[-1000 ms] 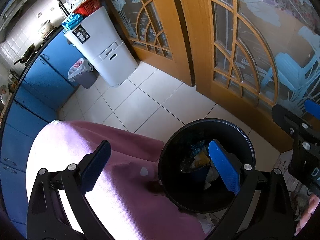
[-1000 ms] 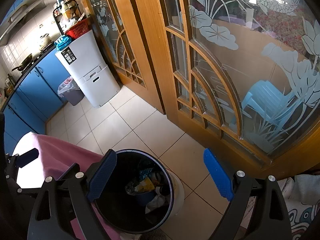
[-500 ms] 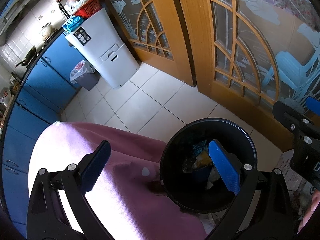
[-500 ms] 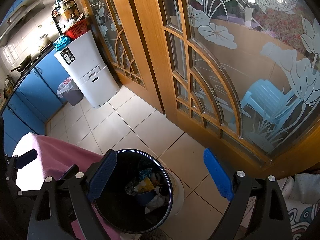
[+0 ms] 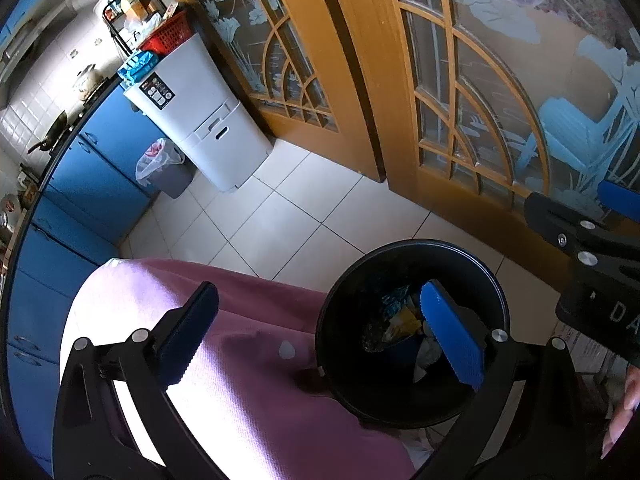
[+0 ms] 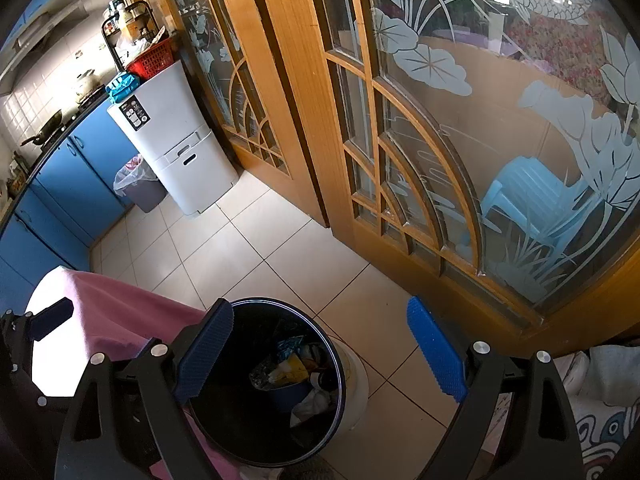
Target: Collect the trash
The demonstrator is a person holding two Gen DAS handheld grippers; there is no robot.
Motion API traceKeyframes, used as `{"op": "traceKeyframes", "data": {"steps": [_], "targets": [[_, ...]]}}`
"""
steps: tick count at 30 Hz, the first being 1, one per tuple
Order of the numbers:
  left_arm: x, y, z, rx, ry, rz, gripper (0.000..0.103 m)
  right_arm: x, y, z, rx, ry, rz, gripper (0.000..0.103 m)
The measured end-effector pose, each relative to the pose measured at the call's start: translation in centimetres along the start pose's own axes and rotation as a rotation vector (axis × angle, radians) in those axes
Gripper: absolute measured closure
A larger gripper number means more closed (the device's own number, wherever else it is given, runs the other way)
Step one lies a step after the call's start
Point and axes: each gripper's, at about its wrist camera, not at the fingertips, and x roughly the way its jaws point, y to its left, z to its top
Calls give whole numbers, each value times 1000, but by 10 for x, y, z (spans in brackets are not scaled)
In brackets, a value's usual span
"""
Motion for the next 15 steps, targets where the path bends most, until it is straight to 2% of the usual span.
{"op": "traceKeyframes", "data": {"steps": [7, 15], "targets": [[4, -3, -1, 15, 24, 17, 3, 1, -1, 0, 2, 2, -1, 17], [6, -1, -1, 3, 43, -11, 3, 0, -1, -1, 2, 2, 0, 17]]}}
